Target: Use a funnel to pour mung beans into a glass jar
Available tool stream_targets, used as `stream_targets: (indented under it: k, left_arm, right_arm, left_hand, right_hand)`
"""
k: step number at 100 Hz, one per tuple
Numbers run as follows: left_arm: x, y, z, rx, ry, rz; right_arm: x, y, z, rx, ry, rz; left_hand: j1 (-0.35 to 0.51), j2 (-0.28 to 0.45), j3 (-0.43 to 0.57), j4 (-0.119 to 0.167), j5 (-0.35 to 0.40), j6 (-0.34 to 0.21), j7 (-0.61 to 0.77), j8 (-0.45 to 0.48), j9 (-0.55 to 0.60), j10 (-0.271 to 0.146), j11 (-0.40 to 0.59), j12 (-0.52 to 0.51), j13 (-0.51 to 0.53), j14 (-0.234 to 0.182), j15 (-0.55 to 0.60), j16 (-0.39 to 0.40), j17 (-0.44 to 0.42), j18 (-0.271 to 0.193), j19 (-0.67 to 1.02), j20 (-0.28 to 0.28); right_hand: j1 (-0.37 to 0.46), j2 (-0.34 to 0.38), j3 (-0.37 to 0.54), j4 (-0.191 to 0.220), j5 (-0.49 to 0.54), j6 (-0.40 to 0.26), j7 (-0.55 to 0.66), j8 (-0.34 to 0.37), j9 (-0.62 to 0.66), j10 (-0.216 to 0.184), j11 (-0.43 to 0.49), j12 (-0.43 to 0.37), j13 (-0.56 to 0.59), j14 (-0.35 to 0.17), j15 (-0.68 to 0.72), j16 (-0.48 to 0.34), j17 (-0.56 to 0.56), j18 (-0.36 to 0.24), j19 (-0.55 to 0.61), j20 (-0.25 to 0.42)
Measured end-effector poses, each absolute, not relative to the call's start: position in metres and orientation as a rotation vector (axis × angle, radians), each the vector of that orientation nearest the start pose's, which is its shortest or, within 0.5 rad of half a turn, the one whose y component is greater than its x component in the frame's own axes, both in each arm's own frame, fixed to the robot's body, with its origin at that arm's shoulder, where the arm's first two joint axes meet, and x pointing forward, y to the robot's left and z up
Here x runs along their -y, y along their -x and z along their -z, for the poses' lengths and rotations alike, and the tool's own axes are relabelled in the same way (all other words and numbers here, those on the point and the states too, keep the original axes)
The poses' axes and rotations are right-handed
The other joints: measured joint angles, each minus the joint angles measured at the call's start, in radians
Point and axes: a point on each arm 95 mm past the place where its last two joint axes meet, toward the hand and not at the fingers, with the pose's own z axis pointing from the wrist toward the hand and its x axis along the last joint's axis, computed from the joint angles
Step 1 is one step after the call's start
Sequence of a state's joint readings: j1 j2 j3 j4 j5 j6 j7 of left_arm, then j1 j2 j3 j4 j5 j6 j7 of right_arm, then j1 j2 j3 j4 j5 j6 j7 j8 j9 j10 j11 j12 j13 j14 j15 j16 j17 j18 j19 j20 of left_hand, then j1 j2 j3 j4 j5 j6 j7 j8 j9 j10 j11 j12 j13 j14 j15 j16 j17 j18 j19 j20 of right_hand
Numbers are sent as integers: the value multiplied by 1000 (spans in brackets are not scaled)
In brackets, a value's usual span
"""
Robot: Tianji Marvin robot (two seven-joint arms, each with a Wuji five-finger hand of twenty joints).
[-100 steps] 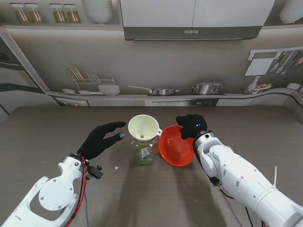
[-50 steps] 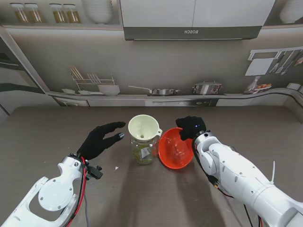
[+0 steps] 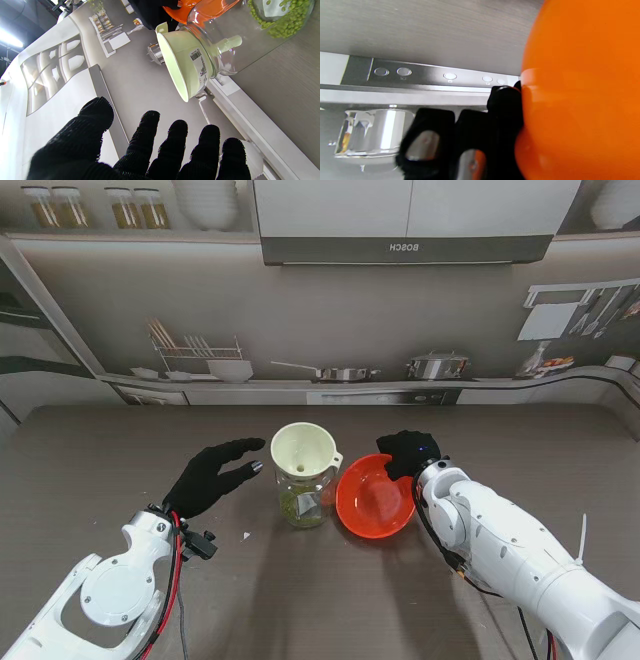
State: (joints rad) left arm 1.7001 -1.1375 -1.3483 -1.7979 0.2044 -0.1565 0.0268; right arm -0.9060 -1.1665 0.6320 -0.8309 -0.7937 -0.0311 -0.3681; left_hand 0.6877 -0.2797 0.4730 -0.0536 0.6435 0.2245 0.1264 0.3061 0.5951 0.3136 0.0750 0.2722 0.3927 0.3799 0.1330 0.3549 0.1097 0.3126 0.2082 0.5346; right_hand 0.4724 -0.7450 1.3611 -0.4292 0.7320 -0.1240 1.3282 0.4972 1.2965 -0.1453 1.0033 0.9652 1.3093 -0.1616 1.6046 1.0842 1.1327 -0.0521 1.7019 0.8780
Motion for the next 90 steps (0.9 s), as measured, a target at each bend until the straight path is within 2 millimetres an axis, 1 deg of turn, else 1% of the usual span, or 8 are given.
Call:
stream_targets:
  k: [12, 21, 36, 55, 67, 73, 84, 90]
  left_arm:
    - [2, -374, 269, -905, 1743, 2228]
    - [2, -375, 269, -908, 1745, 2227]
    - [2, -375, 269, -909, 1746, 2225]
    - [2, -374, 269, -908, 1745, 2224]
    - [2, -374, 269, -909, 1745, 2224]
    - [2, -374, 269, -909, 1745, 2224]
    - [2, -374, 269, -909, 1745, 2224]
    - [2, -374, 269, -909, 1745, 2224]
  right_arm:
    - [-6, -535, 351, -1550, -1008, -1403]
    - [-4, -535, 355, -1569, -1015, -1392]
    - [-2, -535, 358, -1599, -1023, -1381]
    - [2, -534, 360, -1619, -1024, -1364]
    - [5, -534, 360, -1642, -1029, -1340]
    - [6, -534, 359, -1657, -1037, -1327]
    - [8, -533, 358, -1662, -1023, -1317]
    - [9, -533, 358, -1664, -1016, -1312]
  left_hand:
    - [0, 0, 0, 0, 0, 0, 0, 0, 0, 0, 0, 0, 0, 0, 0, 0, 0, 0, 0, 0]
    - [0, 0, 0, 0, 0, 0, 0, 0, 0, 0, 0, 0, 0, 0, 0, 0, 0, 0, 0, 0]
    - [0, 0, 0, 0, 0, 0, 0, 0, 0, 0, 0, 0, 0, 0, 0, 0, 0, 0, 0, 0]
    - [0, 0, 0, 0, 0, 0, 0, 0, 0, 0, 0, 0, 0, 0, 0, 0, 0, 0, 0, 0]
    - [0, 0, 0, 0, 0, 0, 0, 0, 0, 0, 0, 0, 0, 0, 0, 0, 0, 0, 0, 0]
    - [0, 0, 0, 0, 0, 0, 0, 0, 0, 0, 0, 0, 0, 0, 0, 0, 0, 0, 0, 0]
    - [0, 0, 0, 0, 0, 0, 0, 0, 0, 0, 0, 0, 0, 0, 0, 0, 0, 0, 0, 0]
    - [0, 0, 0, 0, 0, 0, 0, 0, 0, 0, 0, 0, 0, 0, 0, 0, 0, 0, 0, 0]
  right_hand:
    - [0, 2, 0, 0, -21, -11, 0, 0, -24, 3, 0, -15, -2, 0, -62, -49, -12, 9, -60, -32]
    - [0, 25, 0, 0, -43, -11, 0, 0, -44, 5, -1, -32, -3, 1, -106, -85, -17, 23, -101, -49]
    - [2, 53, -22, 0, -62, -21, -2, -12, -74, 12, -28, -95, -3, 24, -257, -182, -51, 87, -215, -100]
    - [4, 70, -43, 0, -83, -57, -24, -52, -132, 23, -66, -125, -3, 63, -404, -267, -98, 133, -291, -103]
    - [5, 76, -43, 20, -125, -78, -72, -92, -168, 30, -86, -141, -4, 78, -515, -316, -135, 158, -326, -115]
    - [5, 77, -43, 30, -137, -80, -88, -109, -194, 34, -94, -146, -4, 87, -564, -340, -150, 160, -342, -115]
    - [2, 77, -43, 31, -161, -92, -114, -127, -247, 40, -109, -156, -4, 100, -647, -370, -174, 171, -366, -115]
    - [-24, 84, -43, 32, -178, -93, -135, -139, -278, 49, -124, -171, -4, 113, -706, -390, -191, 172, -379, -116]
